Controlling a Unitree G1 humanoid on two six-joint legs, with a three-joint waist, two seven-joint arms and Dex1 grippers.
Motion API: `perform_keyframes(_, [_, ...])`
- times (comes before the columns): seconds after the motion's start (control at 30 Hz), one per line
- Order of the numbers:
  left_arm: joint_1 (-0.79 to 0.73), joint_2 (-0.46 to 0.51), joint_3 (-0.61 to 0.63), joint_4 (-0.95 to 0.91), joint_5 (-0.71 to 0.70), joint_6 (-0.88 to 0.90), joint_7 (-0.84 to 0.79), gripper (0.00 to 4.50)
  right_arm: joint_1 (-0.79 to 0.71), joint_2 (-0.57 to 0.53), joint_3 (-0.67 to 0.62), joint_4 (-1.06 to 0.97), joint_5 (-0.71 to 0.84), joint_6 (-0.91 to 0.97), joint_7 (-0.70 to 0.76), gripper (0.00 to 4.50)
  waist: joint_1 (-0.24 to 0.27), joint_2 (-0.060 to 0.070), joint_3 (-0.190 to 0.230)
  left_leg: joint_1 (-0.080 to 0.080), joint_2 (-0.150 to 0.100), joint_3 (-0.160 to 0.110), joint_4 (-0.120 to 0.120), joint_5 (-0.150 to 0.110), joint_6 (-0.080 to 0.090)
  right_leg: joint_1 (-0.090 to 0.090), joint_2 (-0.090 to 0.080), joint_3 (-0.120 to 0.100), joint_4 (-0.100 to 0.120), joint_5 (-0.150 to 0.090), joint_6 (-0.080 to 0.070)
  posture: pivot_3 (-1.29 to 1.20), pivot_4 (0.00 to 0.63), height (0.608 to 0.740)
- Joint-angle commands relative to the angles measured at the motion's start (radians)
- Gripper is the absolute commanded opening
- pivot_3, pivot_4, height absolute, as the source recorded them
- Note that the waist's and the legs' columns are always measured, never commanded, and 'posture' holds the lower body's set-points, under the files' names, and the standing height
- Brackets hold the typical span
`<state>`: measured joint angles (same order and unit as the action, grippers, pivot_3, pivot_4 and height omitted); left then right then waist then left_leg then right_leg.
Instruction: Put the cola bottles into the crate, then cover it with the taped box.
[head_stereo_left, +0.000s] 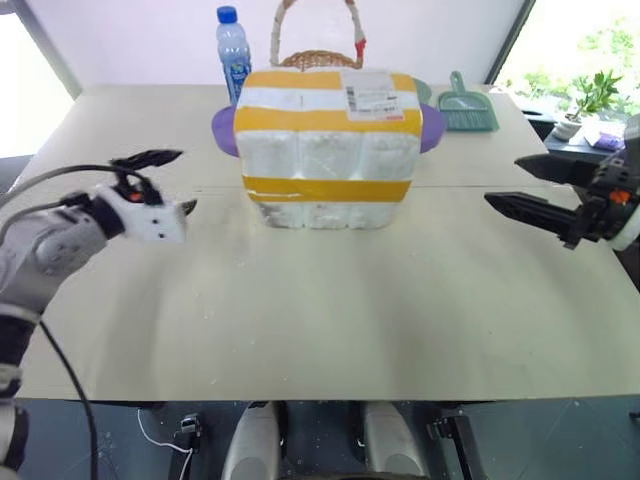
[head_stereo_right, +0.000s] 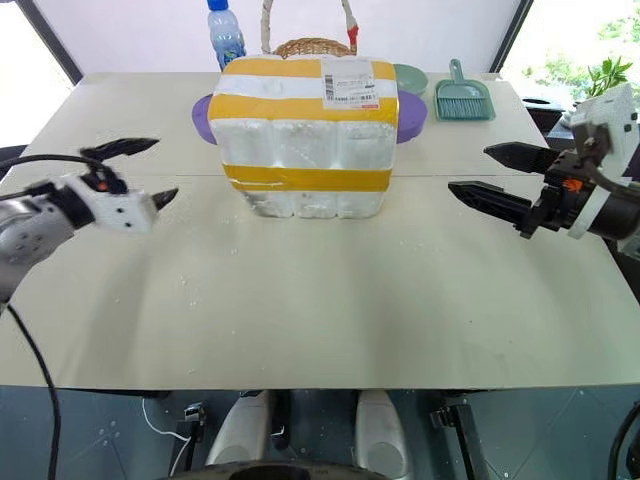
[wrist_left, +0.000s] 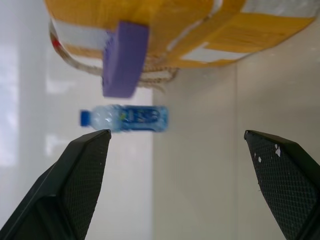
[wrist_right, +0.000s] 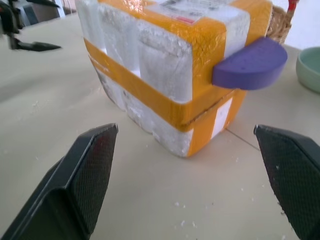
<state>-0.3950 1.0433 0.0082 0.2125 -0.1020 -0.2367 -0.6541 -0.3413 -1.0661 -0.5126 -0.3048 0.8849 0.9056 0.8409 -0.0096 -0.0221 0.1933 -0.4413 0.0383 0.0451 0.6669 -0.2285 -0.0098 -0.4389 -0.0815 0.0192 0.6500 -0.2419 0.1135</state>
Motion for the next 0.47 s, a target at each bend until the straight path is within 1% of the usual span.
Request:
perform_keyframes(0.03, [-0.031,0.050,0.213,-0.135,-0.630,0.660,-0.294,4.48,-0.026,-0.006,0.020,0.012,-0.021,-0.043,0.018,4.50,-0.001,-0.001,0.000,0.000,0.000,-0.001,0.001,0.000,0.000,0.000,0.000,0.000,0.000,0.000,0.000,0.00,0.150,0.740])
perform_keyframes(0.07, [-0.039,0.080,0.247,-0.143,-0.717,0.771,-0.365,4.48,-0.037,-0.004,0.033,0.022,-0.027,-0.050,0.021,4.50,-0.003,-0.001,0.000,0.000,0.000,-0.001,0.001,0.000,0.000,0.001,0.000,0.000,-0.001,0.000,0.000,0.00,0.150,0.740])
perform_keyframes(0.1, [-0.049,0.103,0.269,-0.135,-0.753,0.815,-0.433,4.48,-0.052,-0.004,0.048,0.034,-0.033,-0.056,0.024,4.50,-0.006,-0.001,0.000,0.000,0.000,-0.001,0.001,0.000,0.000,0.001,0.000,0.000,-0.001,0.000,0.000,0.00,0.150,0.740])
perform_keyframes(0.13, [-0.064,0.115,0.279,-0.125,-0.764,0.836,-0.473,4.48,-0.065,-0.004,0.061,0.046,-0.037,-0.062,0.029,4.50,-0.007,-0.001,0.000,0.000,-0.001,0.000,0.001,0.000,0.000,0.001,0.000,0.000,-0.001,0.000,0.000,0.00,0.150,0.740])
perform_keyframes(0.2, [-0.121,0.114,0.277,-0.084,-0.768,0.890,-0.483,4.48,-0.086,-0.004,0.084,0.067,-0.046,-0.075,0.044,4.50,-0.004,0.000,0.000,0.001,-0.001,0.000,0.000,0.000,0.000,0.002,0.000,0.000,-0.001,0.000,0.000,0.00,0.150,0.740])
perform_keyframes(0.27, [-0.173,0.111,0.249,-0.047,-0.746,0.928,-0.503,4.48,-0.106,-0.005,0.116,0.101,-0.068,-0.098,0.074,4.50,-0.004,0.000,0.000,0.005,-0.001,0.000,-0.001,0.000,0.000,0.005,0.001,0.000,-0.002,0.000,0.000,0.00,0.150,0.740])
perform_keyframes(0.33, [-0.195,0.129,0.211,-0.032,-0.704,0.941,-0.561,4.48,-0.142,-0.004,0.159,0.146,-0.098,-0.121,0.093,4.50,-0.007,0.000,0.000,0.009,-0.001,0.000,-0.002,0.000,0.000,0.009,0.001,0.000,-0.003,-0.001,0.000,0.00,0.150,0.740])
perform_keyframes(0.47, [-0.229,0.164,0.169,-0.016,-0.643,0.942,-0.655,4.48,-0.187,-0.003,0.205,0.195,-0.129,-0.150,0.141,4.50,-0.010,0.000,0.000,0.011,-0.001,0.001,-0.002,0.000,0.000,0.010,0.001,0.001,-0.003,-0.002,-0.003,0.00,0.150,0.740])
